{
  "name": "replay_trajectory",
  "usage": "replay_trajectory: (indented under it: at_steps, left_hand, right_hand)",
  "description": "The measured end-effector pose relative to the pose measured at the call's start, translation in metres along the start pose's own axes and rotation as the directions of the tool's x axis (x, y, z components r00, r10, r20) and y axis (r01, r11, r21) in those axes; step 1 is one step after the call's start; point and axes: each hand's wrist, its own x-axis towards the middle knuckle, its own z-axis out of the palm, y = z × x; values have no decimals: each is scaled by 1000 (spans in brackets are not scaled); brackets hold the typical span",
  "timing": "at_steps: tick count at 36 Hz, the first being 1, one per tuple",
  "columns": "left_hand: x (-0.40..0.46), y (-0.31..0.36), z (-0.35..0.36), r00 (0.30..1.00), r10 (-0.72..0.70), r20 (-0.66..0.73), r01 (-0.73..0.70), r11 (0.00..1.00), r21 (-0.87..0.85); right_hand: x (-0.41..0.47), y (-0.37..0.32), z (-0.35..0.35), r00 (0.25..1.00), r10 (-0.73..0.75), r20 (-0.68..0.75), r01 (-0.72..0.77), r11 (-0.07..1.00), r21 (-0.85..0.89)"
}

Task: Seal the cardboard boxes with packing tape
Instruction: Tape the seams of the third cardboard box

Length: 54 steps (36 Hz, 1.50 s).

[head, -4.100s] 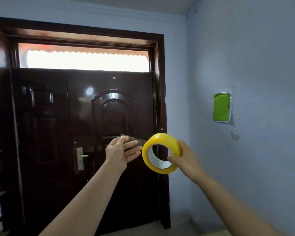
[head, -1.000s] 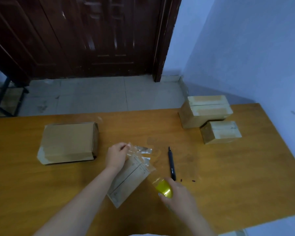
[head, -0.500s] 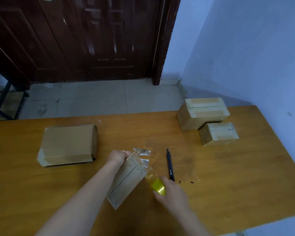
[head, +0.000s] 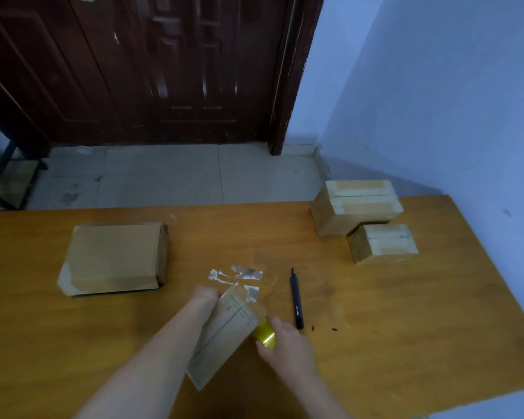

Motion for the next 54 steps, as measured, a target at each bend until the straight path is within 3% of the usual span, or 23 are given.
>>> replay_trajectory:
  at_steps: [2, 5, 7, 11, 14, 16, 20, 25, 28, 34, 39, 42, 44, 49, 54]
  left_hand:
    - [-1, -2, 2, 999, 53, 4, -53, 998, -32]
    - [-6, 1, -4, 979, 152, -135, -152, 988, 12]
    - [-10, 3, -9, 943, 228, -244, -219, 974, 62]
    - [-26, 1, -14, 843, 441, -309, -416, 898, 146]
    - [-47, -10, -9, 796, 559, -232, -525, 828, 195]
    - [-64, -19, 0, 792, 599, -118, -537, 776, 331]
    - [-89, -44, 25, 803, 595, 38, -476, 601, 643]
    - [-86, -74, 38, 815, 559, 150, -431, 414, 802]
    - [-73, -77, 30, 729, 673, 127, -452, 333, 828]
    - [-46, -64, 9, 670, 712, 207, -503, 231, 833]
    - [-43, -48, 7, 646, 736, 203, -510, 219, 832]
    - [-36, -54, 8, 555, 803, 215, -584, 193, 788]
    - [-41, -56, 7, 545, 814, 200, -594, 206, 778]
    - [-65, -42, 16, 644, 754, 132, -500, 284, 818]
    - [-77, -44, 47, 749, 659, 69, -362, 319, 876]
  right_hand:
    - [0, 0, 1, 1000, -3, -7, 3, 1000, 1]
    - [-1, 2, 2, 1000, 2, -6, -2, 1000, 12]
    - [-1, 2, 2, 1000, 5, -7, -5, 1000, 14]
    - [-1, 3, 2, 1000, -9, -20, 9, 1000, 9]
    - [-1, 4, 3, 1000, -6, -25, 6, 1000, -8]
    - [-1, 4, 3, 1000, -2, -25, 1, 1000, -16]
    - [-4, 7, 4, 999, -14, -37, 14, 1000, -5]
    - [-10, 10, 5, 998, -1, -55, 1, 1000, -2]
    - [-17, 15, 6, 999, -6, -39, 5, 1000, -3]
    - [-33, 24, 3, 997, -14, -76, 16, 1000, 25]
    - [-34, 17, 5, 998, 29, -56, -22, 993, 120]
    - [-31, 13, 10, 999, 31, -27, -28, 992, 122]
    - [-31, 12, 12, 999, 23, -23, -20, 993, 117]
    - [-26, 22, 8, 999, -4, 43, -8, 958, 288]
    - [-22, 34, 2, 989, -61, 137, -23, 839, 543]
